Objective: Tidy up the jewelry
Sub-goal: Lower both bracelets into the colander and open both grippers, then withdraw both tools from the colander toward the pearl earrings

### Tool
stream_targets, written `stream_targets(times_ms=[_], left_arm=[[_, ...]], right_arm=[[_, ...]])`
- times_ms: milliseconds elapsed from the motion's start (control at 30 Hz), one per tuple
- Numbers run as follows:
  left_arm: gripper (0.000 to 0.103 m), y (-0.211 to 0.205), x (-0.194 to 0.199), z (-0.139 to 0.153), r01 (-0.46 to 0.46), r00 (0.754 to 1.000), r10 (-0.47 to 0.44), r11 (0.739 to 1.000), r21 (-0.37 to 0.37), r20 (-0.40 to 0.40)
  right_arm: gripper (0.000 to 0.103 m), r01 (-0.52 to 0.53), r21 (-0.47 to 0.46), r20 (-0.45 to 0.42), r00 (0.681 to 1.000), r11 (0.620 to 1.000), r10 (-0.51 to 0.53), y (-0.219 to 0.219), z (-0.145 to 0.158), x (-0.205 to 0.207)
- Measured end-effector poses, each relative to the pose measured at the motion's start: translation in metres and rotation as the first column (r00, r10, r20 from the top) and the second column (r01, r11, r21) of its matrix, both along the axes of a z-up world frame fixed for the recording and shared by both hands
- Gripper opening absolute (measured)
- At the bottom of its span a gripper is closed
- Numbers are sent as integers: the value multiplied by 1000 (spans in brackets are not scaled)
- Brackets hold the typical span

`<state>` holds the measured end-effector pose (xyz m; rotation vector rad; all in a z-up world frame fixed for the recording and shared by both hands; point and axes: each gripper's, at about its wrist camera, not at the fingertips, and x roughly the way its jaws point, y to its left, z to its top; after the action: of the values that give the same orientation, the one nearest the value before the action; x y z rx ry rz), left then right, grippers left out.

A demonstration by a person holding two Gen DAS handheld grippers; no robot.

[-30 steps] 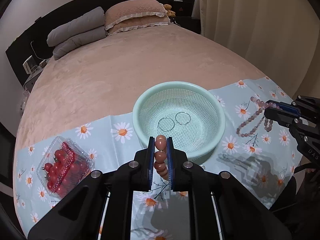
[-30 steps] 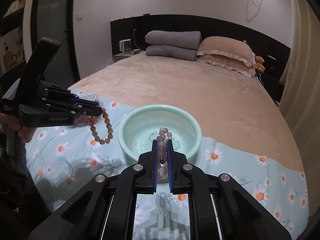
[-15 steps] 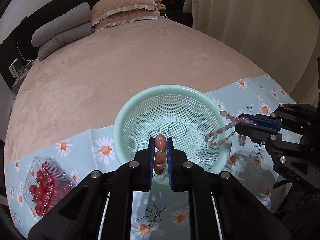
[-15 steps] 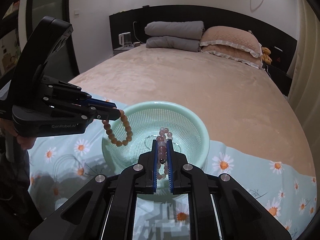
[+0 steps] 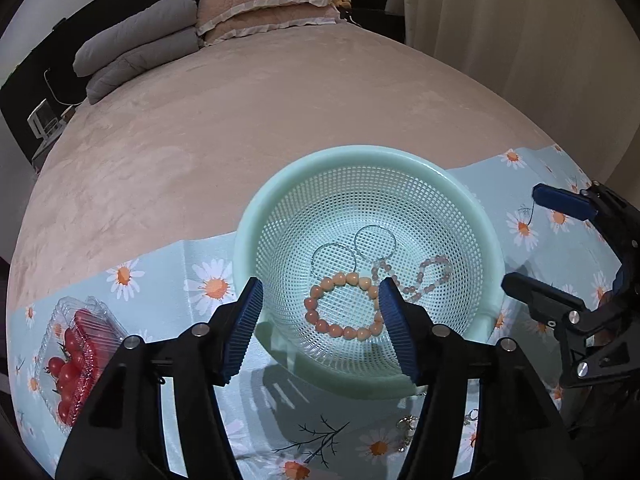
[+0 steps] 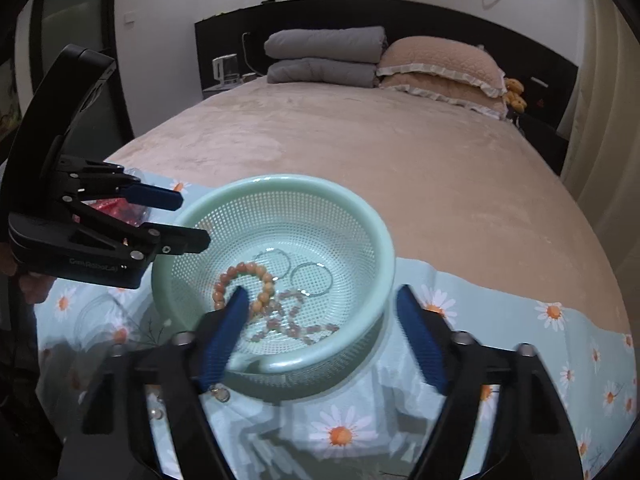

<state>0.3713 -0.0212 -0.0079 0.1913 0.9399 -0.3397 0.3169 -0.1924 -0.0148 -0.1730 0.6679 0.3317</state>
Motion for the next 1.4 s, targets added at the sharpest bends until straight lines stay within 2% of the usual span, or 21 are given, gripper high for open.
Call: stream_targets(times_ms=[133,233,433,900,1133,1267,1400], left_arm=[[87,17,-4,6,-67,997,68,998,-19,38],[96,32,-13,3,-119,992,121,992,-35,47],[96,52,-31,-17,-178,984,178,983,-41,-1],[96,57,-99,-58,-200,979,200,980,-5,-44],[96,46,-132,-79,-170,983,170,985,1,-71],[96,39,-148,-89,-167,985,167,986,8,-48],[96,27,-157,-97,-120,992,120,993,15,-37]], right_arm=[[86,7,-13,14,1000,1000,-7,-4,4,-5],[86,-1,-16,0,1000,1000,1,-3,5,-9],[87,-14,-35,-3,1000,999,14,5,4,-21],[87,-47,-48,-28,999,998,46,16,-18,-78],[87,-83,-92,-63,995,992,78,16,-47,-111],[87,-105,-58,-79,992,993,100,15,-66,-131],[86,-141,-49,-60,989,989,138,23,-78,-149]])
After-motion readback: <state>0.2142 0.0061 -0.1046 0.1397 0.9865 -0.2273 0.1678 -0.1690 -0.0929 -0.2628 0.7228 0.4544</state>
